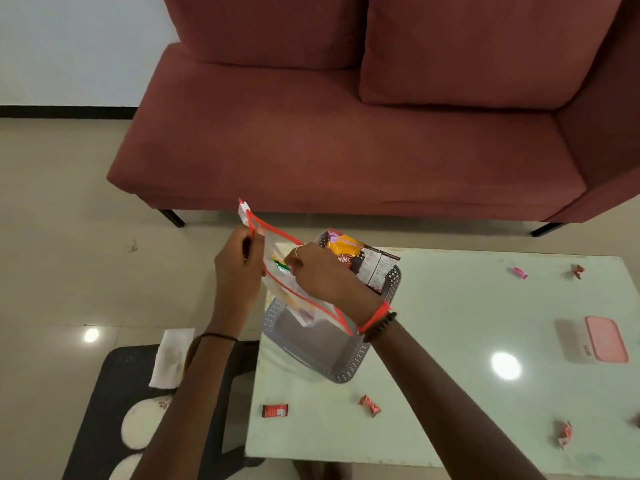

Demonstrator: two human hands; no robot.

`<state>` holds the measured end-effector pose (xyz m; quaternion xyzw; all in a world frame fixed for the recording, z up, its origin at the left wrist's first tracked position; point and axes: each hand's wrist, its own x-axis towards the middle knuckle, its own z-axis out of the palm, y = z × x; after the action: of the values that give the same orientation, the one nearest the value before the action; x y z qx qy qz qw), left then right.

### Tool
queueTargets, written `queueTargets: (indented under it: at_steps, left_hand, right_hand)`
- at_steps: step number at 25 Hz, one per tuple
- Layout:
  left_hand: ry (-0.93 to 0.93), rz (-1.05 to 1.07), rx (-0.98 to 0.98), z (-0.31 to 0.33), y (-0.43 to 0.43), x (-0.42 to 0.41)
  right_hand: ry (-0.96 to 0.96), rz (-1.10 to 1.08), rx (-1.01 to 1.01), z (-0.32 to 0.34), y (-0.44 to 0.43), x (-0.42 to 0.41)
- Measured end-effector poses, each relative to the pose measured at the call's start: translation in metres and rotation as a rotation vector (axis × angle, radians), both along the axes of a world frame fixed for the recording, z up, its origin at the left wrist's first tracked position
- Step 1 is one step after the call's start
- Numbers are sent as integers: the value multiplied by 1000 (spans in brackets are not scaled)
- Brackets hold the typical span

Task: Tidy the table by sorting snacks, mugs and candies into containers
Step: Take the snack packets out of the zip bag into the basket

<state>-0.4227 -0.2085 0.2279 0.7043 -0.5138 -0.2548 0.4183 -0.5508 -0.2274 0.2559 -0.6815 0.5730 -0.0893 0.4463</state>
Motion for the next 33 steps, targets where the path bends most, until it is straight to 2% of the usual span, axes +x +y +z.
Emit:
queueTargets:
  at_steps: [5,9,14,19,24,26,28,33]
  left_hand:
    - [-76,-174,-49,-2,30,-33]
    - [-81,-258,-61,-7,53,-48]
    - [-75,-271,-63,-12,70,-53]
    - [-96,-191,-20,-17,66,-52]
    - [-94,-65,86,-6,47,-36]
    - [-64,-41,117,3,38,-23]
    - [-45,-28,148,13,27,-6]
    - [-96,37,99,35,4,32]
  right_hand:
    - [272,99,-26,-44,7,-4]
    - [339,92,-39,-86,13,-8]
    - [440,46,-296,-109,36,-15]
    - [440,110,-329,-96,48,-12]
    - [427,173,-416,-44,51,-11]
    - [387,184,-472,-10,47,-12]
    - [255,143,-456,29,39,-17]
    - [-302,-151,-133,97,11,-50]
